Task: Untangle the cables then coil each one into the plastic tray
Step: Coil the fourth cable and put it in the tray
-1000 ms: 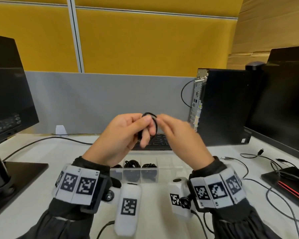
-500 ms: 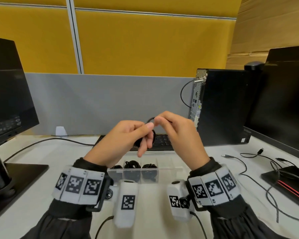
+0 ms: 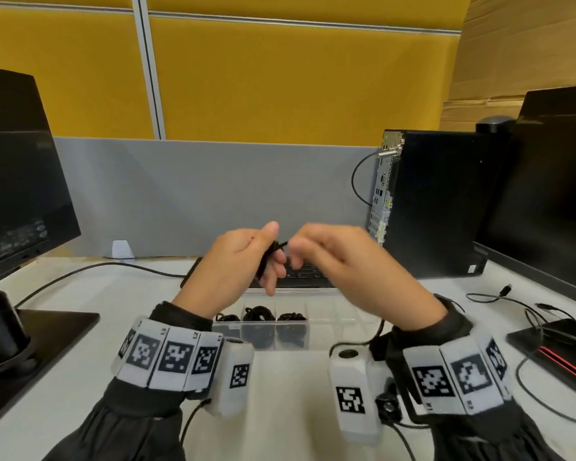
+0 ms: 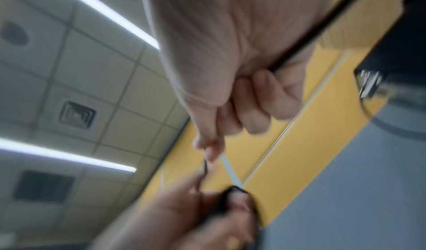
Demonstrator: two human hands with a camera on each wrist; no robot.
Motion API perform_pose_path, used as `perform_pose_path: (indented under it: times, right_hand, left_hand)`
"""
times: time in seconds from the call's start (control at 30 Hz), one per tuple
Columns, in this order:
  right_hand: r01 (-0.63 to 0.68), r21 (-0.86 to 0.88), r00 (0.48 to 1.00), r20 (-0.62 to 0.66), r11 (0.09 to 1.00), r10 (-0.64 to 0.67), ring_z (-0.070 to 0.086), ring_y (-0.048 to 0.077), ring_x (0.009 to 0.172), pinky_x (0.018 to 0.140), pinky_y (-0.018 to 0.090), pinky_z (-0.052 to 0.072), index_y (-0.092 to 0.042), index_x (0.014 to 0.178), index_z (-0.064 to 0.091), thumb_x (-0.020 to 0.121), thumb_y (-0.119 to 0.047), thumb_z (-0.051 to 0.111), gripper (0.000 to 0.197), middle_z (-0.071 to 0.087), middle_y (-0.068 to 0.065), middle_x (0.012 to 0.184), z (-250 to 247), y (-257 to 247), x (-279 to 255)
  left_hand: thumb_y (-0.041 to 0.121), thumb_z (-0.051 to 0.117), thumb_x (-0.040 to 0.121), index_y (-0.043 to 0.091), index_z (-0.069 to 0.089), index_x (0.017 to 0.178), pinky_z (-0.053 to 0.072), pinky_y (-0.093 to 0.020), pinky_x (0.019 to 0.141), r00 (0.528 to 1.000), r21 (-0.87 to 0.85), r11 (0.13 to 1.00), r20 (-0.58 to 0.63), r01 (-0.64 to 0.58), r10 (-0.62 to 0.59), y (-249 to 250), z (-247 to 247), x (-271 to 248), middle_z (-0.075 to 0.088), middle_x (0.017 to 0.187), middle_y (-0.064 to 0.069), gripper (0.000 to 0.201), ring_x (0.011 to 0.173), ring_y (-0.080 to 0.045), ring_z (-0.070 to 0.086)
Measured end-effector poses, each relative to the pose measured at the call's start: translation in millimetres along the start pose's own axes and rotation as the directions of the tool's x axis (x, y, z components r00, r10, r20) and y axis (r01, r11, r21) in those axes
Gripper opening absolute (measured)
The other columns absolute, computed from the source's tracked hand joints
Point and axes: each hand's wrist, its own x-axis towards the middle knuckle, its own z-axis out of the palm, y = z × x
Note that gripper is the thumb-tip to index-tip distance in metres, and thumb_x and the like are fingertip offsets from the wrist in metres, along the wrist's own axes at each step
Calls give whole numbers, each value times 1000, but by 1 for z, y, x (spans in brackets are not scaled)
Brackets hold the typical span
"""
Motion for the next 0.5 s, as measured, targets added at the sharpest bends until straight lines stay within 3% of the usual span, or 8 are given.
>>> perform_pose_path:
  times: [0.07,0.13,0.2,0.27,0.3,0.37,0.43,0.5]
  right_hand:
    - [-25,-112,964,-264,993,-5,47,3,53,54,22,30,-24,77,59,97,-34,44,27,51,-18,53,1,12,2]
    - [-91,-164,938,-344,982,30,42,7,51,53,32,33,-30,81,56,96,-43,36,28,45,-9,52,7,27,4]
    - [-168,-193,973,-188,967,132,42,6,54,59,36,39,-32,85,53,99,-39,32,27,43,-8,55,16,37,6]
    - [-149,-185,979,111,971,171,47,9,63,69,35,43,-27,93,59,102,-32,31,30,50,-10,68,26,35,7]
    - [-112,-168,960,237,979,150,48,7,67,71,30,42,-24,97,60,103,-29,31,31,52,-10,75,30,30,7]
    - [-64,-119,918,381,991,105,45,-1,63,61,16,35,-20,96,60,103,-26,32,30,48,-11,72,35,16,7]
    - [-38,-76,913,402,996,65,45,-3,58,56,14,34,-21,91,58,102,-28,34,28,44,-11,65,31,6,6]
    - [-8,-36,942,334,999,19,52,3,64,60,17,39,-19,84,57,101,-29,37,28,52,-5,68,21,-1,3]
  left_hand:
    - [42,43,87,3,60,71,44,-20,57,985,-230,972,170,50,-11,13,1,-7,56,47,-6,46,48,-15,52]
    - [30,51,86,2,56,70,41,-15,49,980,-457,889,190,38,55,25,1,-11,52,45,-3,33,39,-9,44]
    - [20,50,85,2,54,72,42,-14,48,994,-661,750,61,-30,93,32,0,-12,53,45,0,23,40,-7,45]
    - [17,48,83,1,57,80,48,-16,57,989,-741,656,-114,-145,90,29,-1,-8,61,54,-1,19,53,-8,56]
    - [15,48,86,1,57,84,50,-17,63,980,-740,644,-183,-192,82,26,-1,-5,66,61,-2,18,61,-9,61]
    - [12,46,93,4,59,90,52,-21,74,958,-651,723,-283,-231,51,17,2,1,73,74,-3,16,76,-12,66]
    - [15,46,97,10,62,89,51,-24,83,932,-400,886,-353,-235,87,8,4,3,75,82,-1,18,83,-12,67]
    - [21,46,98,10,62,89,49,-20,82,917,-66,967,-339,-246,210,3,5,2,74,81,2,21,83,-5,66]
